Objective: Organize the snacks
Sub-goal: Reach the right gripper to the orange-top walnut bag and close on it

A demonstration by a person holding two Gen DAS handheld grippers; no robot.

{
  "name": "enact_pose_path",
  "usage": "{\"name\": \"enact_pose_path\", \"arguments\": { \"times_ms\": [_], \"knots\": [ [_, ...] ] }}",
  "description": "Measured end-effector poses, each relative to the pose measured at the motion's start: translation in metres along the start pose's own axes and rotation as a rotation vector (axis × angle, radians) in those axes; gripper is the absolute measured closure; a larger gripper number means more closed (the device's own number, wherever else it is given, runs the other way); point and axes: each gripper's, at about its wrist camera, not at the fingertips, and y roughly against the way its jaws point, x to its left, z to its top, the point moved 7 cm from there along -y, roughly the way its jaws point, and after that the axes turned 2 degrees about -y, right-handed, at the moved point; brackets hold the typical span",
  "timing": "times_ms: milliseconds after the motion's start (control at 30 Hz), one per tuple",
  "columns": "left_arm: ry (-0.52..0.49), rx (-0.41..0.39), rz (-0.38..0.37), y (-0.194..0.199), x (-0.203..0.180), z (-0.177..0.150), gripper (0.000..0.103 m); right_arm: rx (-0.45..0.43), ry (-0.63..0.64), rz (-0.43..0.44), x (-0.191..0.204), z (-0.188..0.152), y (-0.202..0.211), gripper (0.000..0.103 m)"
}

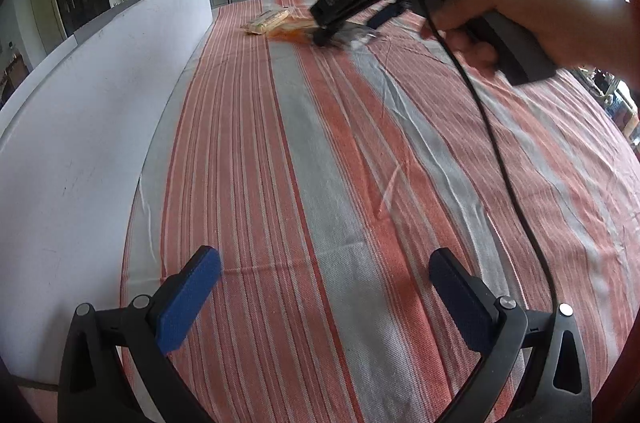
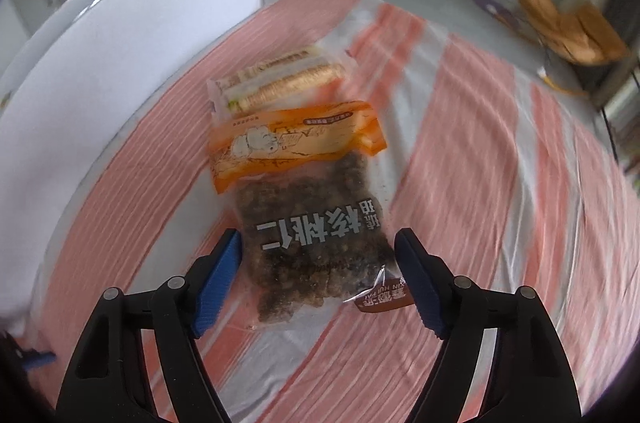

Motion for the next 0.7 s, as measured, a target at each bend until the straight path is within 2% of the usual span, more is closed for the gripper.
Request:
{"name": "enact_pose_path", "arguments": {
  "times_ms": [133, 200, 267, 333, 400, 533, 700],
  "knots": [
    [-0.001, 0.001, 0.003, 0.0, 0.0, -0.001, 0.0, -0.012, -0.143, -0.065, -0.017, -0.034, 0.024, 0.024],
    [-0.001, 0.001, 0.003, 0.0, 0.0, -0.001, 0.0, -0.03, -0.256, -0.118, -0.031, -0.075, 0.046, 0.023],
    [-0.002, 0.002, 0.005, 0.0, 0.0, 0.0, 0.0, -0.059, -0.314, -0.172, -0.037, -0.116, 0.068, 0.021],
    [-0.003, 0.003, 0.007, 0.0, 0.0, 0.0, 0.0, -0.113, -0.346, -0.223, -0.04, -0.155, 0.088, 0.02],
    [-0.004, 0.003, 0.009, 0.0, 0.001, 0.0, 0.0, -0.178, -0.358, -0.227, -0.039, -0.185, 0.103, 0.018],
    [-0.004, 0.003, 0.009, 0.0, 0.001, -0.001, 0.0, -0.245, -0.348, -0.211, -0.039, -0.205, 0.116, 0.018],
    [0.002, 0.014, 0.022, -0.002, 0.0, 0.001, 0.0, -0.234, -0.339, -0.218, -0.04, -0.197, 0.107, 0.016]
  ]
}}
